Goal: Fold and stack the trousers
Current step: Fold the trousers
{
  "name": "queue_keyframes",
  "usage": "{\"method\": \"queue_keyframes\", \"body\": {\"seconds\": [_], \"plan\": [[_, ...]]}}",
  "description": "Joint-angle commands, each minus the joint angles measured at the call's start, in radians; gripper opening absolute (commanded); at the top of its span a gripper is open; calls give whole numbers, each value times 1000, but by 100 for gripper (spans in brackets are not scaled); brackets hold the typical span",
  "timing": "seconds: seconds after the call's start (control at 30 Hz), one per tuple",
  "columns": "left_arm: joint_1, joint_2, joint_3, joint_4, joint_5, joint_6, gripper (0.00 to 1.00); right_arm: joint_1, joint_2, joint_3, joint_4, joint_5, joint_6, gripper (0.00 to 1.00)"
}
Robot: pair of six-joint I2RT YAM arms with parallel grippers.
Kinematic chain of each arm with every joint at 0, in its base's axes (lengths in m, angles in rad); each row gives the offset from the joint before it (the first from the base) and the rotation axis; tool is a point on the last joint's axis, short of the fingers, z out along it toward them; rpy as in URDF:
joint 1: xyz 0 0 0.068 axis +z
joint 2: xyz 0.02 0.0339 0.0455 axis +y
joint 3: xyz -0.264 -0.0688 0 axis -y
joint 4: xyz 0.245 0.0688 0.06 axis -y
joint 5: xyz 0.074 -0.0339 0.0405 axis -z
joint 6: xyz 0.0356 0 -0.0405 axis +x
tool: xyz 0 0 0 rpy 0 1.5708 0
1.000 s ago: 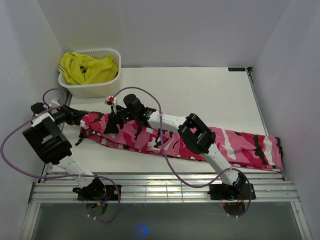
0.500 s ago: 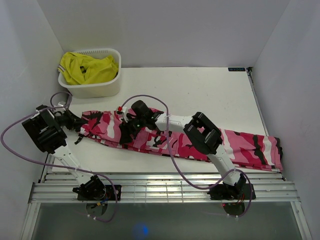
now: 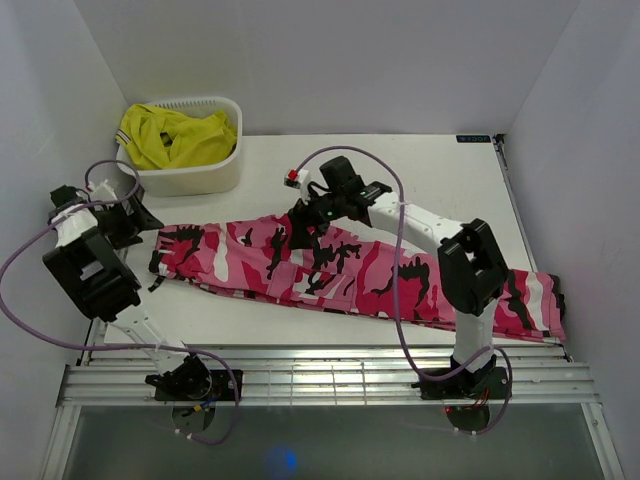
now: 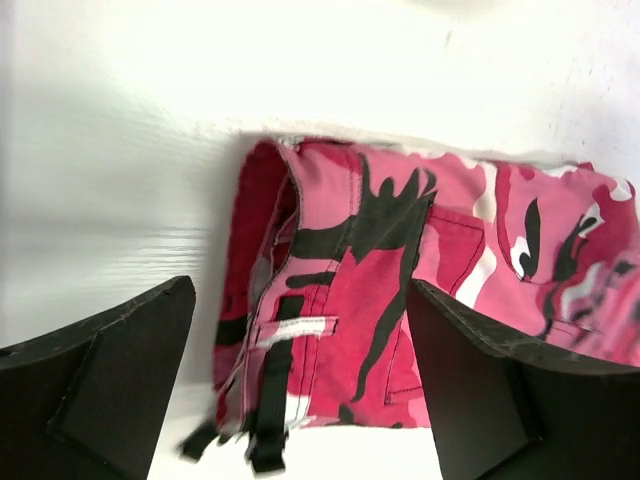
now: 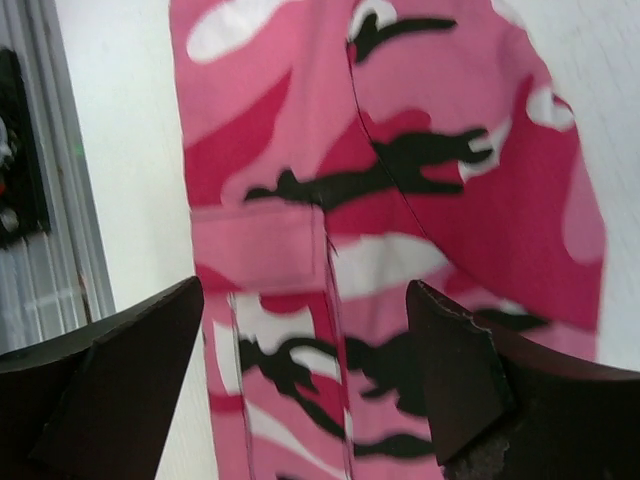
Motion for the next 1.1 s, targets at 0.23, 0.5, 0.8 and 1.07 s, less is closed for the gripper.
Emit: {"method": "queue_keyframes", "body": {"seconds": [0.23,0.5,0.8,1.07], "plan": [[-91,-281,14,-2,50,72,98,-277,-233,-194,-484,114,-342,92],[-341,-248,-196,96,-199,56,98,-374,-291,-413,-535,319,-404,90],[-251,-2,-271,71,-446,-33,98,-438,-184,-347,-502,392,-379,87],[-19,24,-235,54,-490,9,87,-438,2,-187,-504,327,-370,83]]}}
